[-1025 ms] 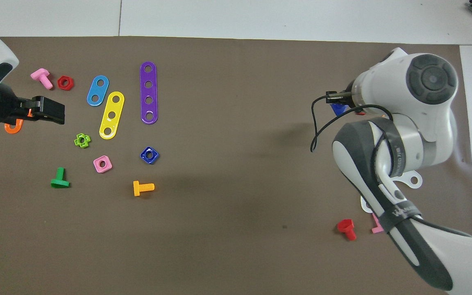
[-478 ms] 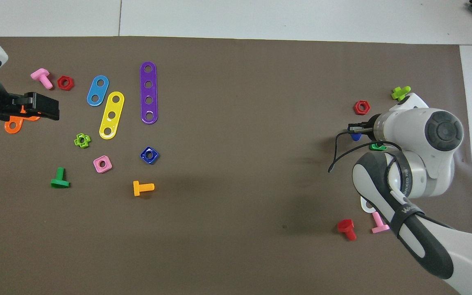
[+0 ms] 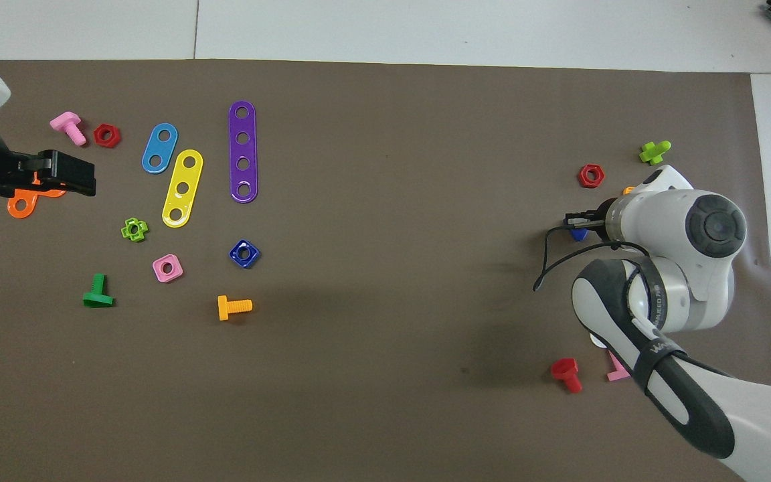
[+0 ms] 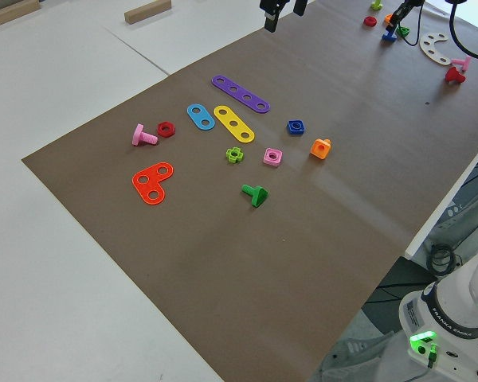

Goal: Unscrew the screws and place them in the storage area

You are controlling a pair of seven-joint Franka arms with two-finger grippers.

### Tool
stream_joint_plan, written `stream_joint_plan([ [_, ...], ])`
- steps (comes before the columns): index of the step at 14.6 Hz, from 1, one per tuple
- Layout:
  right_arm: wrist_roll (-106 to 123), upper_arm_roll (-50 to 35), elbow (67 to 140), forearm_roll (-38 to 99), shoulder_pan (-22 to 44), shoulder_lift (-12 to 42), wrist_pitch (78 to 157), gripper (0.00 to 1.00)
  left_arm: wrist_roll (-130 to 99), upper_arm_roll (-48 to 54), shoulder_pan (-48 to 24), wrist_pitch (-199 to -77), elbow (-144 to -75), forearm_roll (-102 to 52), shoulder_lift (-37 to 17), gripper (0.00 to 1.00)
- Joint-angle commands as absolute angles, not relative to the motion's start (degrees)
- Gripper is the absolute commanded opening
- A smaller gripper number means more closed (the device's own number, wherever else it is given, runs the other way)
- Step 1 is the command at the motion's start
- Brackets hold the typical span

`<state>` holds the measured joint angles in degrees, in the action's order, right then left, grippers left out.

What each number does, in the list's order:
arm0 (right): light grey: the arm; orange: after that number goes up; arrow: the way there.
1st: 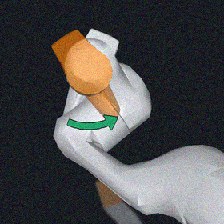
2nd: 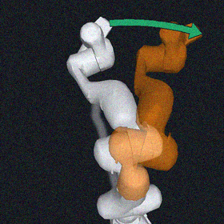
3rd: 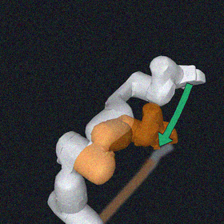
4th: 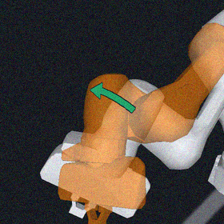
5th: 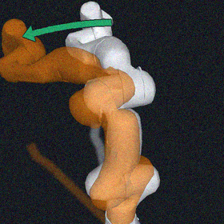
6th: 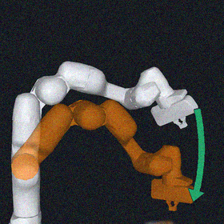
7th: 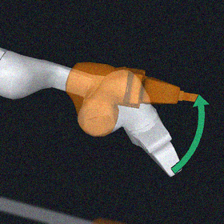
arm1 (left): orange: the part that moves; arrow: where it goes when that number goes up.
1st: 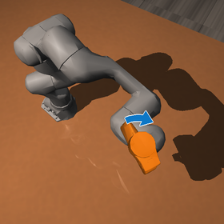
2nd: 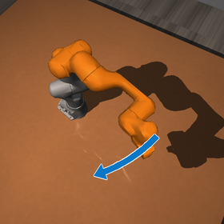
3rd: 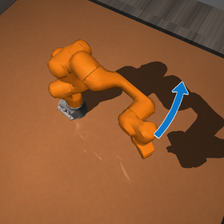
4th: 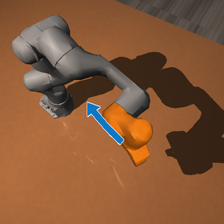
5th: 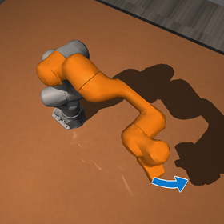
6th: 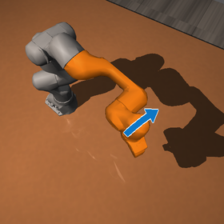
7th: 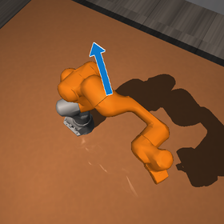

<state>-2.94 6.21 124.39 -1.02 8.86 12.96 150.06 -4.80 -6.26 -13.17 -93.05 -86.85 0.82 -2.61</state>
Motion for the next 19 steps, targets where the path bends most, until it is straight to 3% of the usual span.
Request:
stream_joint_plan([
  [1, -2.90, 5.45, 123.94, 0.00, 8.09, 11.43, 149.34, 1.00, -5.36, -6.24, -13.01, -93.52, -88.33, 1.85, -1.23, 1.00],
  [7, -3.16, 6.15, 104.00, -0.97, 4.93, 6.69, 114.83, 1.00, -5.54, -6.24, -12.92, -92.99, -88.33, 1.85, -1.14, 1.00],
  [11, -3.08, 6.24, 100.30, -1.14, 2.73, -1.48, 101.38, 1.00, -5.54, -6.24, -12.48, -92.99, -88.33, 1.85, -1.14, 1.00],
  [14, -2.64, 6.33, 89.51, -1.32, 2.64, -2.11, 86.44, 1.00, -5.54, -6.24, -12.39, -92.99, -88.33, 1.85, -1.14, 1.00],
  [15, -2.20, 6.24, 87.04, -1.75, 2.55, -2.02, 83.70, 1.00, -5.54, -6.24, -12.48, -92.99, -88.33, 1.85, -1.14, 1.00],
  [19, -0.62, 6.15, 90.70, -2.37, 2.81, -3.60, 84.46, 1.00, -5.54, -6.24, -12.39, -92.99, -88.33, 1.85, -1.14, 1.00],
])
